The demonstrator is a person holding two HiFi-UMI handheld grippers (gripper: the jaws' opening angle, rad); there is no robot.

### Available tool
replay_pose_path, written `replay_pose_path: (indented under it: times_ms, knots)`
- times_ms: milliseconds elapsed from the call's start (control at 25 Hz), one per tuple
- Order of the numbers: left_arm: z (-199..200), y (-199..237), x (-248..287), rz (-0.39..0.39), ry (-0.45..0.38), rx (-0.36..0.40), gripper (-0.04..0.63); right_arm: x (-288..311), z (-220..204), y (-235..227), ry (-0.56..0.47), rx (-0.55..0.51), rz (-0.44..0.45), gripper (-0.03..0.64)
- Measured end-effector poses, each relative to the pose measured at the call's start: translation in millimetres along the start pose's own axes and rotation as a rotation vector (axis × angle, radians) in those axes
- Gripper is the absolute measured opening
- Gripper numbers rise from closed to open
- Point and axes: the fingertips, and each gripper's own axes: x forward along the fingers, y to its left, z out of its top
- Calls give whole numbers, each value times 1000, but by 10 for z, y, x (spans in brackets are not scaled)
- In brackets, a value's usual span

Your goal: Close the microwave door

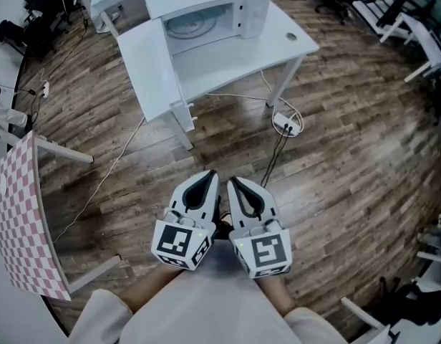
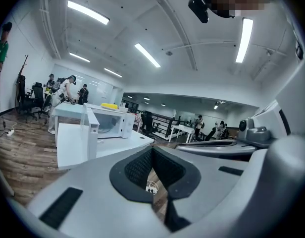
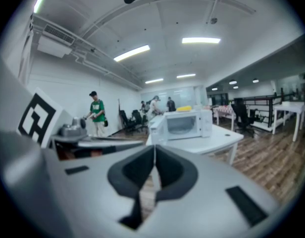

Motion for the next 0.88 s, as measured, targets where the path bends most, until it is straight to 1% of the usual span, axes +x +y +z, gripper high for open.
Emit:
replay_pose_path:
  times_ms: [600, 720, 880]
  knots:
    - [332, 599, 591, 6, 14, 12, 9, 938, 293, -313, 26, -5, 49, 23]
    - [452, 755, 687, 8, 3, 16, 9, 1146, 377, -351, 30, -13, 55, 23]
    - [688, 977, 798, 14, -35, 23, 9, 1425, 509, -367, 25, -29, 65, 23]
